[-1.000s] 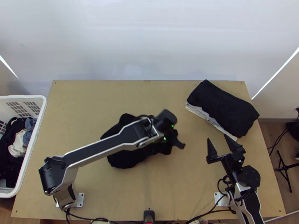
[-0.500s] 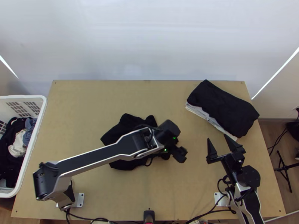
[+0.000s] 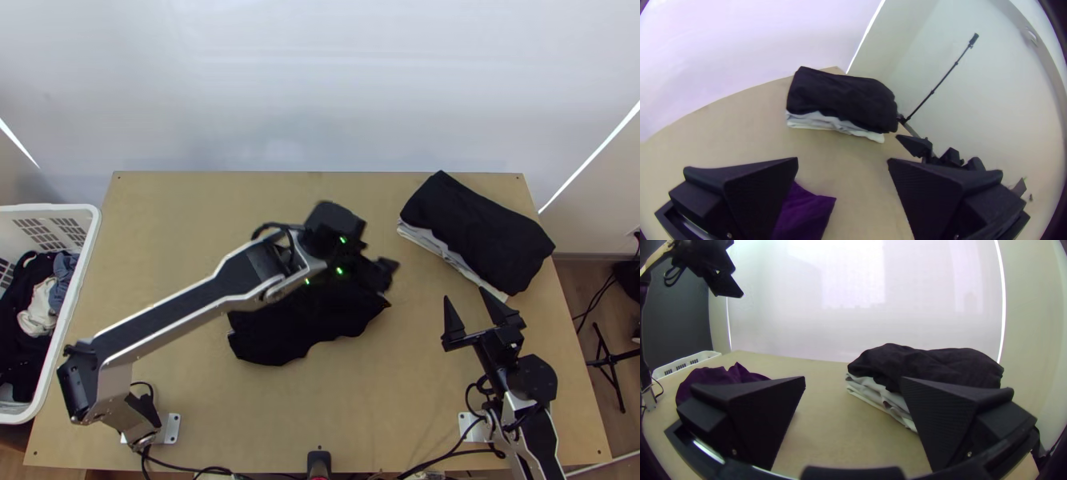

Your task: Fold the t-shirt

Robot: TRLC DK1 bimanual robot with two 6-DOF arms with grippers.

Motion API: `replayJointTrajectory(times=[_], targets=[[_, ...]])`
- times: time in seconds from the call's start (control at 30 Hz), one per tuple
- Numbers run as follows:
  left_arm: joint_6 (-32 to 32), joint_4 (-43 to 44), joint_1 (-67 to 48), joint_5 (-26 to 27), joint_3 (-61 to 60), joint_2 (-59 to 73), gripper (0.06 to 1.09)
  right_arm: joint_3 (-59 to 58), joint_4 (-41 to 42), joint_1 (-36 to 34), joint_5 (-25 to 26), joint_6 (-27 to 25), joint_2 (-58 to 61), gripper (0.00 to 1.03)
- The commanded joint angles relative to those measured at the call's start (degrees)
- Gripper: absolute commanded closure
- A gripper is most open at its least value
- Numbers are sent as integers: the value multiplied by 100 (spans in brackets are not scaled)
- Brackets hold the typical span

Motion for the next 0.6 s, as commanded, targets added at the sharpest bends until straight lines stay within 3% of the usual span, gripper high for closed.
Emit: replayJointTrajectory(times=[0.0,0.3,0.57], targets=[[-92,-243,1161,-11,-415,-96,10,1,1,2,2,0,1,4],[-22,-647,3200,-2,-406,-500,10,1,1,2,2,0,1,4],[92,-1060,4325,-11,-546,-746,10,1,1,2,2,0,1,4]])
